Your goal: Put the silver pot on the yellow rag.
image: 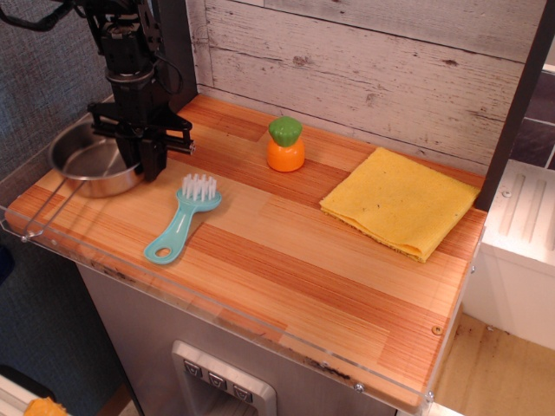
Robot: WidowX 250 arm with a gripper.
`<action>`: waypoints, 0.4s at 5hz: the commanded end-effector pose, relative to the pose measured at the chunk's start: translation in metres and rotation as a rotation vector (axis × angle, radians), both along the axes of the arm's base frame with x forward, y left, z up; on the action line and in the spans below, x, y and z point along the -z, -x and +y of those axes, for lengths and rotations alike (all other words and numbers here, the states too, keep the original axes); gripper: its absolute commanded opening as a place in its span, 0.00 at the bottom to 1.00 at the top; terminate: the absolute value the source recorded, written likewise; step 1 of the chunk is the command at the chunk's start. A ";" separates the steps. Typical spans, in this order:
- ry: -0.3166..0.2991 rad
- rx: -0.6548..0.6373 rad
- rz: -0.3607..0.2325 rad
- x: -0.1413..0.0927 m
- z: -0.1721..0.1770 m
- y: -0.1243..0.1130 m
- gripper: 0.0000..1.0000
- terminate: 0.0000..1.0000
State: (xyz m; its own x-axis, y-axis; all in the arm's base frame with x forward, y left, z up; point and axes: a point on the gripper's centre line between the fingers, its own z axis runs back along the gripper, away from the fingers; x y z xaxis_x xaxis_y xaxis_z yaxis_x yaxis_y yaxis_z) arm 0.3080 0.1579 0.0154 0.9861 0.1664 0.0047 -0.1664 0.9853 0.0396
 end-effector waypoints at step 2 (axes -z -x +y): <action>-0.010 0.104 -0.099 -0.056 -0.009 0.012 0.00 0.00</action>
State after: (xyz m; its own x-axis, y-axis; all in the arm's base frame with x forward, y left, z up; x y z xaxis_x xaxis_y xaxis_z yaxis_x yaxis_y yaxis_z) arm 0.2947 0.1440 0.0582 0.9966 0.0608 0.0562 -0.0620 0.9979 0.0206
